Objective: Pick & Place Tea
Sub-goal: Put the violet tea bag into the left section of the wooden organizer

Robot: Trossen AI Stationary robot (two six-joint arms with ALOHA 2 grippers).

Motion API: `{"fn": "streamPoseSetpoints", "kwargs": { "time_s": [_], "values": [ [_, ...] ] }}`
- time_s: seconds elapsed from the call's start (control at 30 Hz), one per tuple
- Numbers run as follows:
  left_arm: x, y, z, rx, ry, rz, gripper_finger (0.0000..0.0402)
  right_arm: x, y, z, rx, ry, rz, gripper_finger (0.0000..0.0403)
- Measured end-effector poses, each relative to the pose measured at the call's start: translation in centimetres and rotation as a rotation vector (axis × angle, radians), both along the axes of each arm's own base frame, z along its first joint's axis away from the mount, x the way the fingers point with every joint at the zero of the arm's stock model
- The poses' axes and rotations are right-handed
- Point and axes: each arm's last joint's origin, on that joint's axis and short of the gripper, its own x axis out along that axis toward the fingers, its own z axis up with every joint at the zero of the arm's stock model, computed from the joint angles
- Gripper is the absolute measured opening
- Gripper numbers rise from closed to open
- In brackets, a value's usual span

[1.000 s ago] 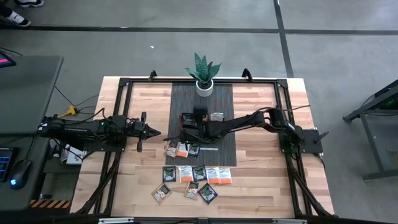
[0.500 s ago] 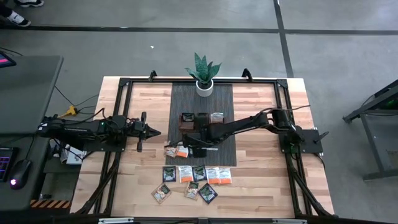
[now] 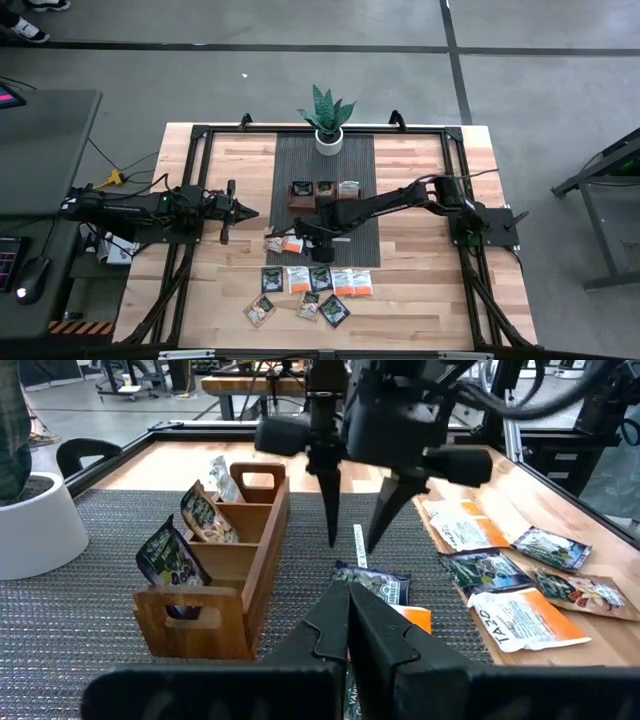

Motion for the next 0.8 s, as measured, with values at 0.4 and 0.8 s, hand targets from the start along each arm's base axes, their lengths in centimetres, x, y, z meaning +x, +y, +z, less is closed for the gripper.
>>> {"fn": "streamPoseSetpoints", "kwargs": {
  "time_s": [0.4, 0.8],
  "values": [
    [0.0, 0.0, 0.0, 0.0, 0.0, 0.0, 0.0001, 0.3, -0.5, -1.5, -0.047, 0.021, -0.056, 0.0173],
    [0.0, 0.0, 0.0, 0.0, 0.0, 0.0, 0.0001, 0.4, -1.0, -2.6, -0.035, 0.045, -0.084, 0.0193]
  ]
}}
